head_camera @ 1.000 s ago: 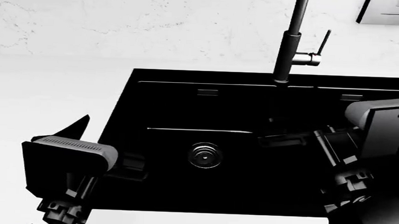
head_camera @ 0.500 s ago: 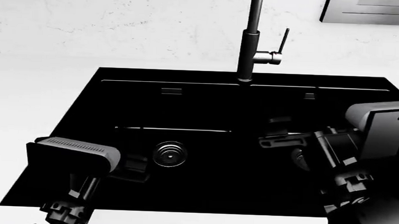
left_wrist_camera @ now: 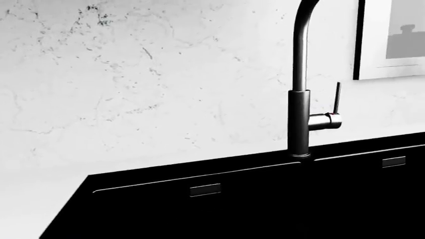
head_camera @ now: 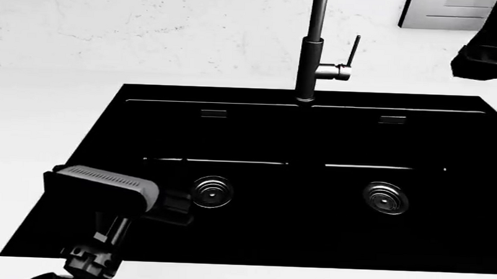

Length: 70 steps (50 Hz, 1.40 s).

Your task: Pick and place the shaker into the drawer. Then close the cabinet.

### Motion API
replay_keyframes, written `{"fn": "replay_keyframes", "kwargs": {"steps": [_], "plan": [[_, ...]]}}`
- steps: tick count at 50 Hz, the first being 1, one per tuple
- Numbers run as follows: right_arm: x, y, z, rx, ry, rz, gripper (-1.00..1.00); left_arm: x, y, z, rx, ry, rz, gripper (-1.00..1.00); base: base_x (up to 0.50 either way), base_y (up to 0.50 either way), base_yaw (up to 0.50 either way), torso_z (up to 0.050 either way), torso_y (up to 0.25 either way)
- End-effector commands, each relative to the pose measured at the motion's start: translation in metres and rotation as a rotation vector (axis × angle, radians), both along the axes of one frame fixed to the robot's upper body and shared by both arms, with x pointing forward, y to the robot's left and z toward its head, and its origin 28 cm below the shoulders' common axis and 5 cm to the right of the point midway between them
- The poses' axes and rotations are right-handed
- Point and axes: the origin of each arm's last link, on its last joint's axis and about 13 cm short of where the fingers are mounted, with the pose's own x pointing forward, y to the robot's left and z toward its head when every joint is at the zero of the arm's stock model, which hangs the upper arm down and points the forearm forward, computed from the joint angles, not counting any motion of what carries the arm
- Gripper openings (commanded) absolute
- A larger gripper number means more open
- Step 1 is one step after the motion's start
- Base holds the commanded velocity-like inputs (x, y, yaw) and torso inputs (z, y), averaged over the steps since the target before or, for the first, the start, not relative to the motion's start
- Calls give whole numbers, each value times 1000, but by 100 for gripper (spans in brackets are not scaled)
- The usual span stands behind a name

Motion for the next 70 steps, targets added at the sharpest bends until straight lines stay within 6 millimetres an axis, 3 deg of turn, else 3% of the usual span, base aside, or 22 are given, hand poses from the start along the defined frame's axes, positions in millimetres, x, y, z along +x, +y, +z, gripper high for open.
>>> {"fn": "replay_keyframes", "kwargs": {"steps": [1,5,14,20,25,29,32,35,41,48,61,70], "plan": [[-53,10,98,-99,-362,8,100,1,-2,4,-4,-22,-31,100,0,0,0,0,0],[-63,18,124,-126,-456,21,100,-2,-1,2,-14,-28,-29,100,0,0,0,0,0],[-72,39,160,-160,-608,89,100,-8,3,0,-30,-37,-14,100,0,0,0,0,0],[-38,58,208,-240,-606,233,100,-7,2,0,-37,-43,-17,100,0,0,0,0,0],[-3,85,248,-326,-549,388,100,-9,3,0,-46,-47,-14,100,0,0,0,0,0],[29,107,273,-354,-491,486,100,-11,6,0,-49,-50,-2,100,0,0,5,8,0],[57,123,283,-400,-456,467,100,-13,8,0,-54,-53,11,100,0,0,0,0,0],[83,136,279,-365,-337,530,100,-15,11,-1,-56,-54,28,100,0,0,0,0,0],[119,159,230,-385,-183,632,100,-25,22,-3,-67,-43,102,100,0,0,4,4,0],[143,158,195,-396,-60,635,100,-37,32,-6,-72,-26,189,100,0,0,0,0,0],[148,151,189,-401,-16,579,100,-42,34,-6,-75,-24,210,100,0,0,0,2,0],[145,143,198,-382,-20,553,100,-45,31,-4,-71,-32,201,100,0,0,0,2,0]]}}
